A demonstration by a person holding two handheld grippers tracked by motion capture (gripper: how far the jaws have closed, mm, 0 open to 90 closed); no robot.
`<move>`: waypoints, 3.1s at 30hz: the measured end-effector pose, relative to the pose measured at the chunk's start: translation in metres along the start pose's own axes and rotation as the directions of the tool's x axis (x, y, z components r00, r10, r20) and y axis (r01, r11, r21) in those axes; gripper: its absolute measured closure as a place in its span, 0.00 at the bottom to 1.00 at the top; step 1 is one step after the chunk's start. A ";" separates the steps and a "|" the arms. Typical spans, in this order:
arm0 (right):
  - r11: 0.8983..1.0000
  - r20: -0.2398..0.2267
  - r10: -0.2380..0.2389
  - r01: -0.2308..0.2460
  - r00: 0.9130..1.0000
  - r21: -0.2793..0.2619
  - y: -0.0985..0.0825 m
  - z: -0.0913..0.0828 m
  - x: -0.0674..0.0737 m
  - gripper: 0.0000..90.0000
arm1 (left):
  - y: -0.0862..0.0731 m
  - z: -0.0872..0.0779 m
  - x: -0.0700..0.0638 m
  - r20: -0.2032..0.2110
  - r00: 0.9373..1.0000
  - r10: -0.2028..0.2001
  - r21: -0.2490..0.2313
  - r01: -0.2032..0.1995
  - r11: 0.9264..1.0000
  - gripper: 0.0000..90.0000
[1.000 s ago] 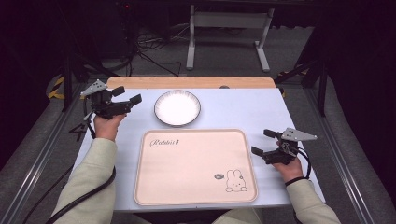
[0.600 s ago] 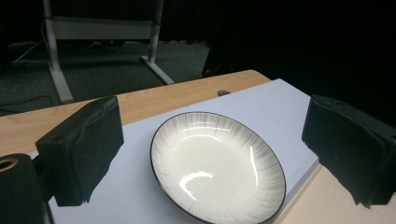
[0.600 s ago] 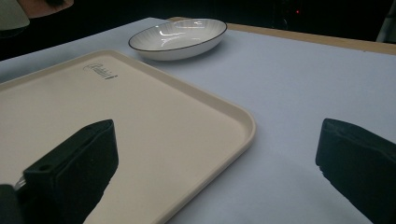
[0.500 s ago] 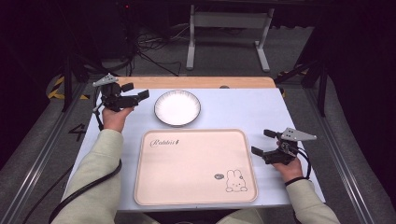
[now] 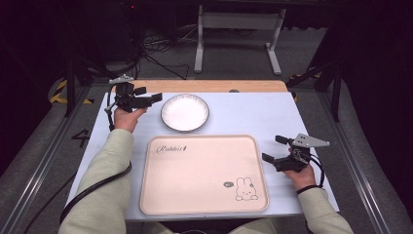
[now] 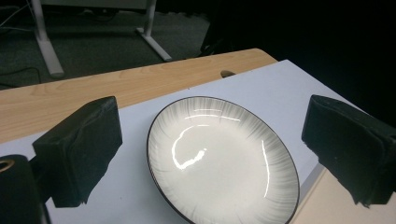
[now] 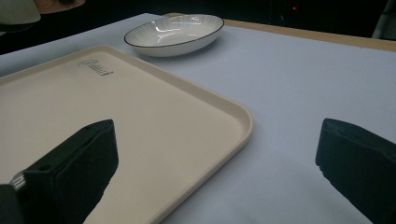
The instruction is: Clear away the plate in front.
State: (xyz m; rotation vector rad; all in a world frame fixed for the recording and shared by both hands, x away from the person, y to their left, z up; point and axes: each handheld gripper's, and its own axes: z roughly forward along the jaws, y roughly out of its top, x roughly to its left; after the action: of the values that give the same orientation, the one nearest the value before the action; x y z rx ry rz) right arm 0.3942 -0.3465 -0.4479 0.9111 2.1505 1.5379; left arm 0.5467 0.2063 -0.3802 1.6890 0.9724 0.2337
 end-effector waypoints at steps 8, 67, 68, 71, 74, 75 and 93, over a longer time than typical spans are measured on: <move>1.000 -0.005 0.004 -0.004 1.000 -0.004 0.000 0.000 0.000 0.00 | -0.006 0.010 -0.001 0.019 0.999 -0.025 0.002 0.025 1.000 0.12; 1.000 -0.034 -0.001 0.001 0.999 -0.003 0.000 0.001 0.002 0.00 | -0.053 0.074 0.015 -0.158 0.960 -0.232 0.296 0.270 0.916 0.63; 1.000 -0.034 -0.001 0.001 0.999 -0.003 0.000 0.001 0.002 0.00 | -0.053 0.074 0.015 -0.172 0.958 -0.231 0.297 0.274 0.915 0.63; 1.000 -0.034 -0.003 0.003 0.999 -0.001 0.000 0.001 0.003 0.00 | -0.053 0.075 0.014 -0.213 0.951 -0.226 0.293 0.283 0.913 0.73; 1.000 -0.038 0.001 -0.001 0.999 -0.001 0.000 0.002 0.002 0.00 | -0.054 0.075 0.016 -0.216 0.939 -0.268 0.279 0.323 0.904 0.77; 1.000 -0.040 0.000 0.000 0.999 0.000 0.000 0.002 0.002 0.00 | -0.054 0.075 0.016 -0.216 0.935 -0.281 0.275 0.335 0.901 0.78; 1.000 -0.044 -0.006 0.006 0.999 0.002 0.000 0.002 0.003 0.00 | -0.057 0.071 0.025 -0.192 0.867 -0.460 0.229 0.496 0.838 0.88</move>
State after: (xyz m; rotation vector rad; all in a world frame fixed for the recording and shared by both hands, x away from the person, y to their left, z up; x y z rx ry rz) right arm 0.3934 -0.3425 -0.4484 0.8791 2.1833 1.5670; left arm 0.5778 0.1753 -0.4638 1.6220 1.5505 -0.1354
